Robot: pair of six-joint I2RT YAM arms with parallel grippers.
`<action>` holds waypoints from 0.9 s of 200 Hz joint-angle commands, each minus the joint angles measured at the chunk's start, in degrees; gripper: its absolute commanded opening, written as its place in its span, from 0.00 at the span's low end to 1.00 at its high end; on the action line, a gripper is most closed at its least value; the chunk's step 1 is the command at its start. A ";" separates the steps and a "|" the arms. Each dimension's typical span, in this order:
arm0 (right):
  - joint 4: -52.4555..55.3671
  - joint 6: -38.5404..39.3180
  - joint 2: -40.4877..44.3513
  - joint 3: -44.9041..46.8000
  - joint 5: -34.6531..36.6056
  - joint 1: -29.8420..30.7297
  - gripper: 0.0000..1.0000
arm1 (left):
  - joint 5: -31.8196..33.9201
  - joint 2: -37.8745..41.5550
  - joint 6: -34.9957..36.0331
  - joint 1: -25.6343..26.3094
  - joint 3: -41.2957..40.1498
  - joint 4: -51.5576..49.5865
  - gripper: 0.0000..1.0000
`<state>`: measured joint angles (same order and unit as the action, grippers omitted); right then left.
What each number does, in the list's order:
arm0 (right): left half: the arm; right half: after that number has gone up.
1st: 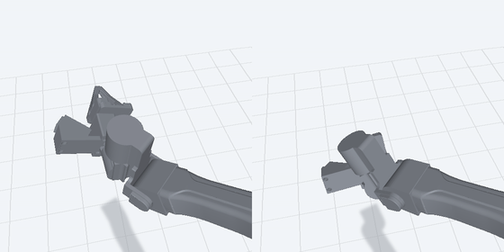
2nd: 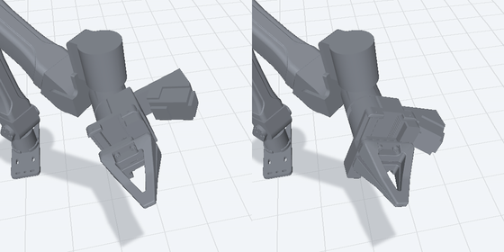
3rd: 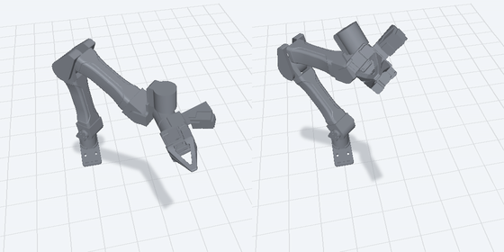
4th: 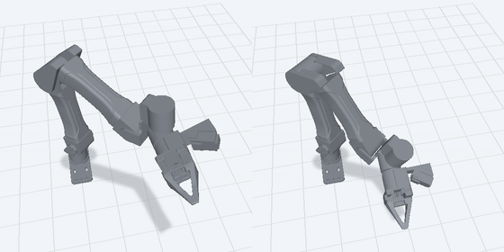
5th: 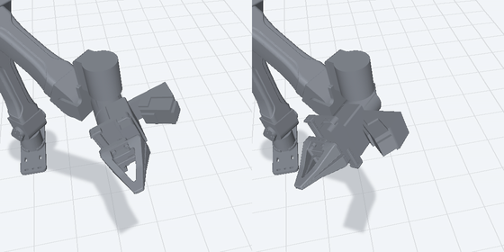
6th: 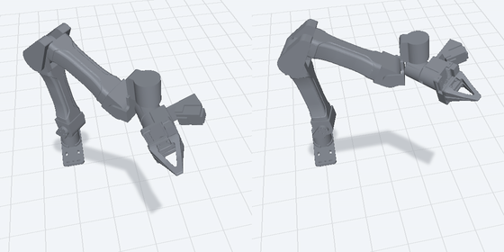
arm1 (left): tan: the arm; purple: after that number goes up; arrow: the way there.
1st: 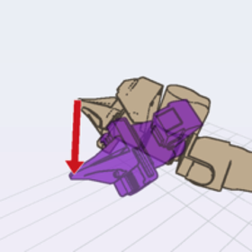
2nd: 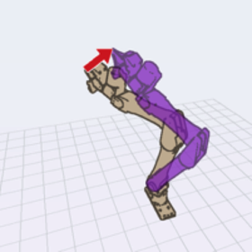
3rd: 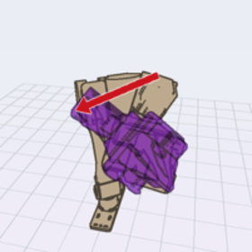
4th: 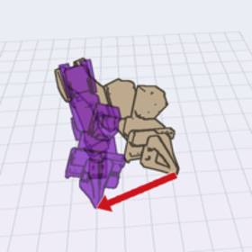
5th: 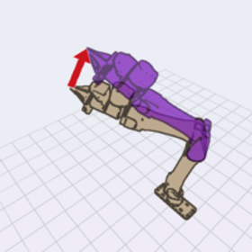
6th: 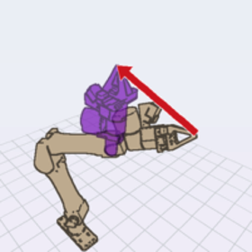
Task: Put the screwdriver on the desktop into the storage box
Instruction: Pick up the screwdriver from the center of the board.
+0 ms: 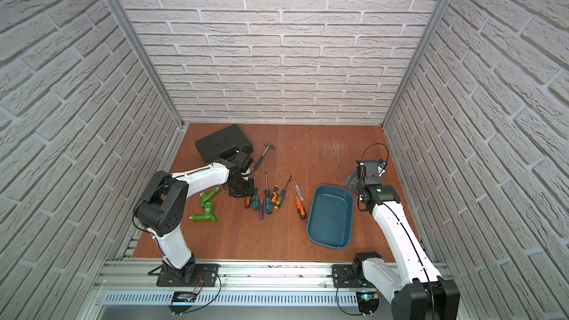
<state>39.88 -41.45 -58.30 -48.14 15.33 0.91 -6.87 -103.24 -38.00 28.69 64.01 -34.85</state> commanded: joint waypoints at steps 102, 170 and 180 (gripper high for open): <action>23.61 2.14 -7.47 -2.68 -8.53 0.27 0.79 | 14.86 10.22 5.40 6.20 8.70 -8.72 0.05; 18.69 4.78 -7.30 3.12 -12.50 0.32 0.66 | 14.48 3.19 6.89 15.37 23.54 -9.74 0.06; 17.99 4.98 -8.11 3.64 -13.20 0.32 0.64 | 14.31 1.50 7.64 16.70 25.55 -10.12 0.06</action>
<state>60.03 -37.69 -65.10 -46.26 4.58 0.97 7.33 -97.80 -32.60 42.28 85.21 -43.70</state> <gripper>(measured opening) 0.664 0.220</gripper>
